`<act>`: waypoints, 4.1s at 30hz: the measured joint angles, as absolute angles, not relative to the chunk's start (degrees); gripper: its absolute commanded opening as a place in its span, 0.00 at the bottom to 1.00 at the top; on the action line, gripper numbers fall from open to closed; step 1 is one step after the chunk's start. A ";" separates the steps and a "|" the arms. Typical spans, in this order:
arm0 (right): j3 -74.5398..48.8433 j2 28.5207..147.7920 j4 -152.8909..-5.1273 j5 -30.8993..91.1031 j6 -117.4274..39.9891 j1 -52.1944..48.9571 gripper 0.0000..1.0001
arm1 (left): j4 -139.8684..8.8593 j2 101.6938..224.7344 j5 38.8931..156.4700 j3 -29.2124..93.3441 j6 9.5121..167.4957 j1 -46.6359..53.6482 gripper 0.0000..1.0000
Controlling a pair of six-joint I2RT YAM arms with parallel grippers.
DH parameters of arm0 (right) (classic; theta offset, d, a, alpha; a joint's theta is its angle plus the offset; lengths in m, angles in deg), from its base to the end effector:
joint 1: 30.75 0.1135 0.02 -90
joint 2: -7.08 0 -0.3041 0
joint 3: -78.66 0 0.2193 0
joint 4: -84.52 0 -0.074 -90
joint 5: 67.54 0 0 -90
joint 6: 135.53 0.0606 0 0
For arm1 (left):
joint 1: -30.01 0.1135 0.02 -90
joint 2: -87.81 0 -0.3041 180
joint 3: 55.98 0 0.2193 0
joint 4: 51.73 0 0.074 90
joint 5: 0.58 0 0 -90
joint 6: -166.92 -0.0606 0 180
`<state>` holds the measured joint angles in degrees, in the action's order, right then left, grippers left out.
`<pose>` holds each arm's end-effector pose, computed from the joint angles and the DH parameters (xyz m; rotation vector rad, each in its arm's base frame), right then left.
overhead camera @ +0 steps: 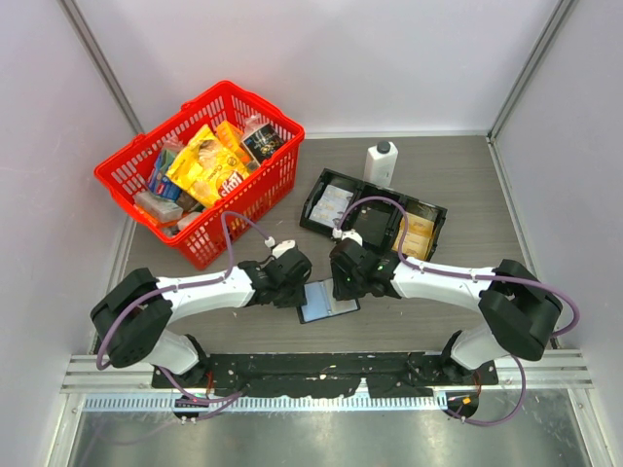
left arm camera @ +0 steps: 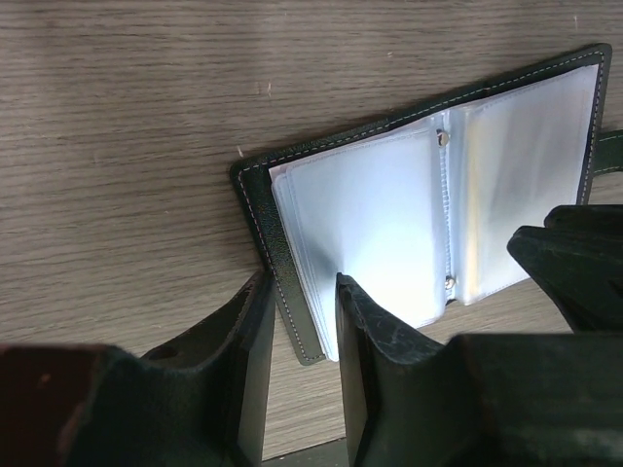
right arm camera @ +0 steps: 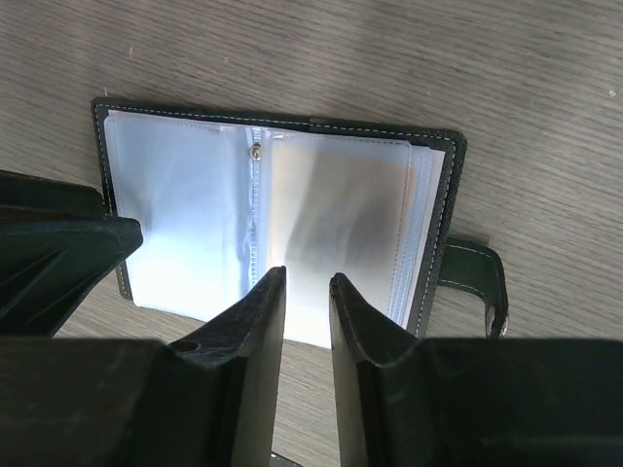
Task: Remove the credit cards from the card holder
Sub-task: Remove the credit card from the card holder.
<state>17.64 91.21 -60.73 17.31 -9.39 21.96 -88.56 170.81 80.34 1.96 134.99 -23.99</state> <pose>0.1631 0.2052 0.2162 -0.3471 2.6215 0.4483 0.1515 -0.1923 0.2044 -0.1498 2.7011 -0.4416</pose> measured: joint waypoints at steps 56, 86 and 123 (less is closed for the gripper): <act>17.71 92.59 -59.46 12.94 -7.95 22.09 0.47 | -87.20 170.98 80.58 1.30 135.29 -24.04 0.32; 14.14 87.98 -60.69 18.89 -7.78 24.69 0.36 | -86.92 171.12 80.91 1.22 135.58 -24.04 0.32; 26.86 86.23 -78.94 30.71 -7.45 17.53 0.43 | -89.17 160.52 79.07 0.23 136.28 -24.28 0.33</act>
<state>26.86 86.23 -78.94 30.71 -7.45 17.53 -89.17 160.52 79.07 0.23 136.28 -24.28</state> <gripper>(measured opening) 0.434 0.332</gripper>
